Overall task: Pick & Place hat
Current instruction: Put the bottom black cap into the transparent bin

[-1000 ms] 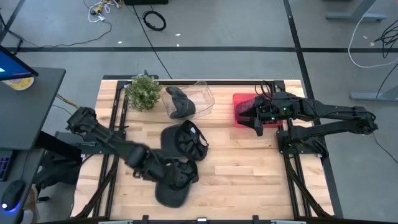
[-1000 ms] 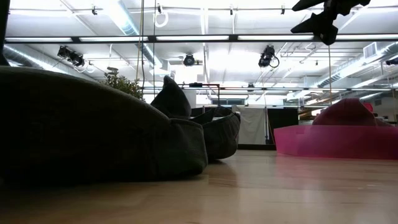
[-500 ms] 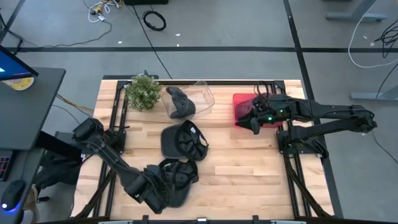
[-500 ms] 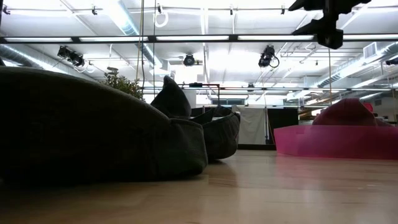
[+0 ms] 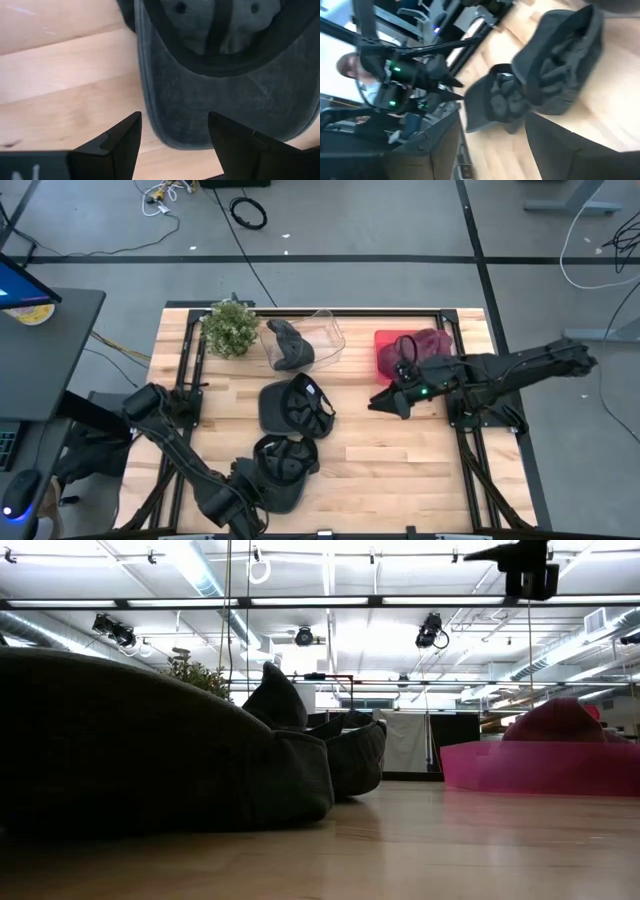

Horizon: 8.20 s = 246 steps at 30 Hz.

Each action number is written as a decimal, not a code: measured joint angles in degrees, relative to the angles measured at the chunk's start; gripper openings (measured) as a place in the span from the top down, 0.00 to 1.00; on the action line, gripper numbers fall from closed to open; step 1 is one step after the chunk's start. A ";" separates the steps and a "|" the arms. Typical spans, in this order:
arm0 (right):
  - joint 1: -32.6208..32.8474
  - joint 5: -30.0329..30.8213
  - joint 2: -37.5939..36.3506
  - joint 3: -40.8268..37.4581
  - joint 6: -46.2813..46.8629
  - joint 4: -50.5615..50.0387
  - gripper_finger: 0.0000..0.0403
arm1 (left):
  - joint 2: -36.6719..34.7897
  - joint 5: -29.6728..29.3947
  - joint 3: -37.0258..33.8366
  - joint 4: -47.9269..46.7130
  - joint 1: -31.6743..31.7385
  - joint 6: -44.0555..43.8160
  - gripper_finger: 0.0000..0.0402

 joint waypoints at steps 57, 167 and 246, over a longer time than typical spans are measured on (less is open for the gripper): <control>5.64 -1.97 3.85 0.01 -4.28 7.95 0.43 | -2.23 -35.60 30.46 -11.05 -6.41 46.28 0.97; 0.46 -40.36 10.95 0.04 20.35 74.31 0.44 | -1.84 -17.83 47.78 5.11 24.61 111.00 0.97; -8.88 -7.27 -6.53 -0.01 2.35 21.14 0.97 | 0.78 -20.34 47.71 13.55 30.34 88.21 0.29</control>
